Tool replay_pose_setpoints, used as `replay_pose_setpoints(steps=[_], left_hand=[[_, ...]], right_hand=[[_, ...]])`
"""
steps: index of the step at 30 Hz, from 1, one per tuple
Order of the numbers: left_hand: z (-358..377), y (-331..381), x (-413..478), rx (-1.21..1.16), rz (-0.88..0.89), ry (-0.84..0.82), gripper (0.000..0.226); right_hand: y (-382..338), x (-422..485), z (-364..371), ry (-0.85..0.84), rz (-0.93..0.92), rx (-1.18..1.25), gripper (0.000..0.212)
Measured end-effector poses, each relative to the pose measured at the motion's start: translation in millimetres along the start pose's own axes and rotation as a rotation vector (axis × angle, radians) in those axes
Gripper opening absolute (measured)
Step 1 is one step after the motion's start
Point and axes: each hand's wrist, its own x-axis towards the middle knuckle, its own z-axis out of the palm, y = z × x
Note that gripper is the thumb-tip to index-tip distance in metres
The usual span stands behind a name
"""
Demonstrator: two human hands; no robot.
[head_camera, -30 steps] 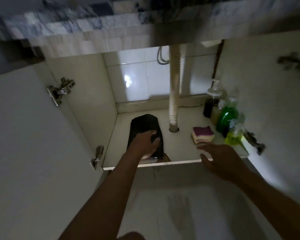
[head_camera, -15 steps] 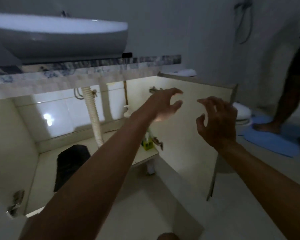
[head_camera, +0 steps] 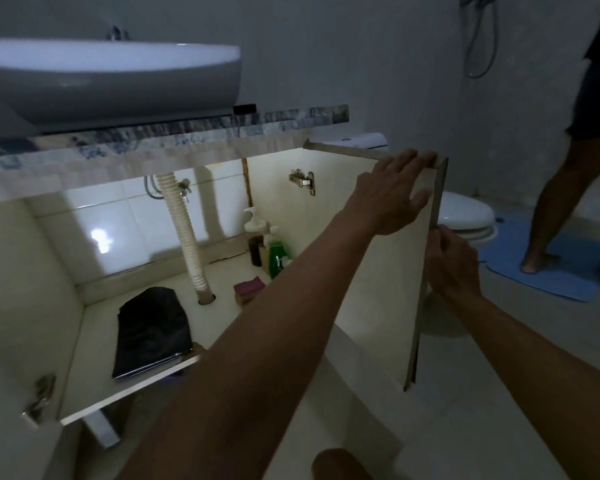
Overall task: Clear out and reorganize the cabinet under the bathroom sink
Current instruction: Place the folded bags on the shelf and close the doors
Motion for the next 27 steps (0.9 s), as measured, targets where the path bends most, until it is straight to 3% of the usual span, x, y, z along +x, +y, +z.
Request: replay_pose_setpoints(steps=[2,5,8,11,15,17,19,22,27], left_hand=[[-2,-3,-4,-0.006,0.018,0.024,0.059],[-5,-10,-22,-0.100,0.053,0.207,0.053],[-14,-26,-53,-0.167,0.071,0.392,0.045],[-31,-55,-94,-0.204,0.054,0.439,0.044],[-68,-98,-146,-0.078,0.000,0.448,0.044],[-90,-130,-172,0.078,-0.047,0.470,0.043],[-108,-162,-193,0.259,-0.158,0.424,0.047],[-129,-200,-211,0.549,-0.320,0.280,0.061],[-121,-230,-218,0.741,-0.326,0.097,0.078]], right_hand=[[0,-6,6,0.031,-0.104,-0.007,0.027],[-3,-21,18,0.026,-0.249,-0.015,0.032],[-14,-43,35,-0.092,-0.383,-0.045,0.053],[-27,-66,72,-0.247,-0.490,-0.055,0.052],[-60,-89,133,-0.335,-0.482,-0.020,0.065],[-82,-100,167,-0.380,-0.602,-0.022,0.070],[-96,-104,194,-0.435,-0.731,-0.067,0.075],[-111,-97,227,-0.465,-0.770,-0.186,0.084],[-118,-78,271,-0.543,-0.815,-0.207,0.091]])
